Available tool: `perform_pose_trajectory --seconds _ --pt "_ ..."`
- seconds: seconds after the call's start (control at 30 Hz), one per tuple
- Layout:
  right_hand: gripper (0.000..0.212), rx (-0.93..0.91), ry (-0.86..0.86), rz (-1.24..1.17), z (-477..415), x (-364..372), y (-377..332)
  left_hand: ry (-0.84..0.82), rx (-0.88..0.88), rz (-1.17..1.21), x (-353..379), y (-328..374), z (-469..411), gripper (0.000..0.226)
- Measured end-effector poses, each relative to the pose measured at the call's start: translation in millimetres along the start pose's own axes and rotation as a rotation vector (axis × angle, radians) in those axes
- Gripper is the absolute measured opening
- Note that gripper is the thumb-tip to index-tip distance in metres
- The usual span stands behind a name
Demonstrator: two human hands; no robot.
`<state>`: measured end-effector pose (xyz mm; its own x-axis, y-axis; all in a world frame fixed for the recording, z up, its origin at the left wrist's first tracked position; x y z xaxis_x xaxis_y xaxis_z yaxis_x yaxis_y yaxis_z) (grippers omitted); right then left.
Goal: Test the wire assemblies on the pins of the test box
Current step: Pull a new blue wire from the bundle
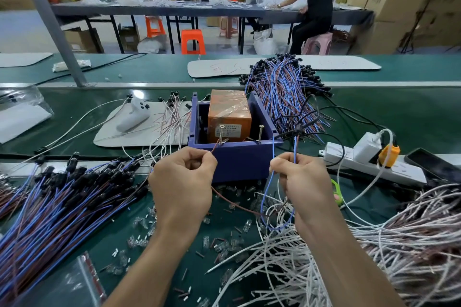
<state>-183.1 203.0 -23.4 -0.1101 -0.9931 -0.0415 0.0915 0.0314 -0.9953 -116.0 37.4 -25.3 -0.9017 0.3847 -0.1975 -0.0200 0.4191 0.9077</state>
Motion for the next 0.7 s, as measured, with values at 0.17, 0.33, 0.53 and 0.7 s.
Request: perform_pose_trajectory --seconds 0.17,0.33,0.53,0.7 --pt "0.033 -0.017 -0.007 0.056 0.2 3.2 -2.5 -0.012 0.009 0.007 0.0 -0.7 0.8 0.026" --pt "0.034 -0.016 -0.019 0.079 -2.1 7.7 -6.2 -0.016 0.025 0.013 0.2 0.1 0.8 0.026" --pt "0.033 0.008 -0.078 0.101 -3.5 10.0 -7.6 -0.021 0.032 0.024 -1.1 -0.4 0.8 0.026" --pt "0.036 0.009 -0.041 0.073 -2.3 6.7 -7.7 -0.012 0.022 0.012 -0.6 -0.5 0.6 0.024"
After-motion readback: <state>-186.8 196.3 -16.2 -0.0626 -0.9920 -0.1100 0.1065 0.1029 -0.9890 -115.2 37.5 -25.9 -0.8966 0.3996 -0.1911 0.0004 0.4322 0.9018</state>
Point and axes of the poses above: each hand's wrist, its own z-axis away from the middle knuckle, its own x-axis out of the palm, y = z × x, the point moved 1 cm from there along -z, towards the middle knuckle, and after that the axes turned 11 degrees about y, right-handed, at the moved point
